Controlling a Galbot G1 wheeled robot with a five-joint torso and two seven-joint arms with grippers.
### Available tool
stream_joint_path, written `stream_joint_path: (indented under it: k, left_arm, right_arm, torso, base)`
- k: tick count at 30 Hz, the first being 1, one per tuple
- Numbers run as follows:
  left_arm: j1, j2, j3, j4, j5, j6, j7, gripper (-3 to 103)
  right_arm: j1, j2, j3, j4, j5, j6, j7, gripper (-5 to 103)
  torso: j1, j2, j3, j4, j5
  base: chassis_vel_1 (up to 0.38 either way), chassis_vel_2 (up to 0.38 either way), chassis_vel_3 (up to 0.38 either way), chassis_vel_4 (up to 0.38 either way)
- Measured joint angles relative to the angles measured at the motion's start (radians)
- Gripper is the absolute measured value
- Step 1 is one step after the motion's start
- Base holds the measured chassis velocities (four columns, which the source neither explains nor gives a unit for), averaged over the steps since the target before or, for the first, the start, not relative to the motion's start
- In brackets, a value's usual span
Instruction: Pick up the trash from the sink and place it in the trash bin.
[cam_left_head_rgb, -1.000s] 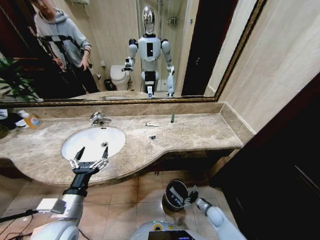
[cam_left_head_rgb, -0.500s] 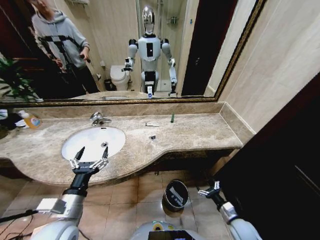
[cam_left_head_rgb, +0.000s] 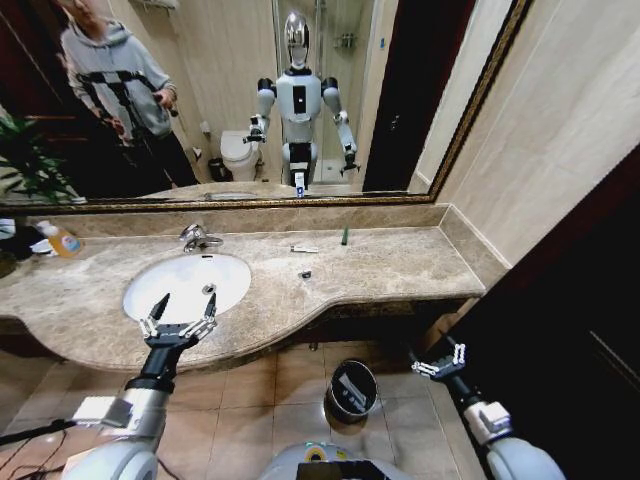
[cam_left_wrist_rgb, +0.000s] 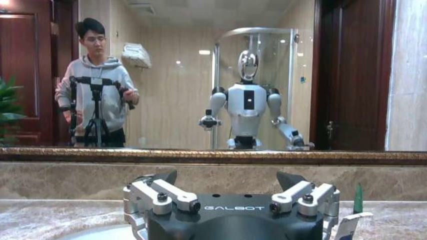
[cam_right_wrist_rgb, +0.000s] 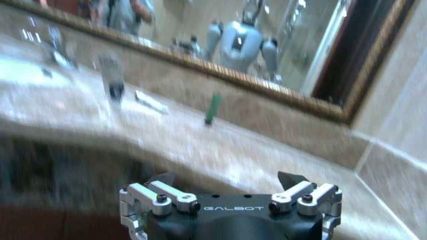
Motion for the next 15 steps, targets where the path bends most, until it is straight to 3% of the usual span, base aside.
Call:
stream_joint_path:
  k: [4, 6, 11, 15]
  left_arm:
    - [0.000, 0.000, 0.000, 0.000, 0.000, 0.000, 0.000, 100]
    - [0.000, 0.000, 0.000, 0.000, 0.000, 0.000, 0.000, 100]
    - [0.000, 0.000, 0.000, 0.000, 0.000, 0.000, 0.000, 100]
    - [0.000, 0.000, 0.000, 0.000, 0.000, 0.000, 0.000, 100]
  right_arm:
    - [0.045, -0.028, -0.044, 0.084, 0.046, -0.065, -0.027, 100]
    - [0.130, -0.072, -0.102, 0.095, 0.084, -0.132, -0.065, 100]
    - [0.331, -0.188, -0.249, 0.018, 0.138, -0.225, -0.093, 100]
    - [0.454, -0.222, -0.357, -0.037, 0.147, -0.264, -0.075, 100]
  torso:
    - [0.000, 0.000, 0.000, 0.0001, -0.0003]
    - [0.000, 0.000, 0.000, 0.0001, -0.0001]
    - [0.000, 0.000, 0.000, 0.0006, 0.0000]
    - [0.000, 0.000, 0.000, 0.0002, -0.0001]
  base:
    - [0.000, 0.000, 0.000, 0.000]
    - [0.000, 0.000, 0.000, 0.000]
    - [0.000, 0.000, 0.000, 0.000]
    - [0.000, 0.000, 0.000, 0.000]
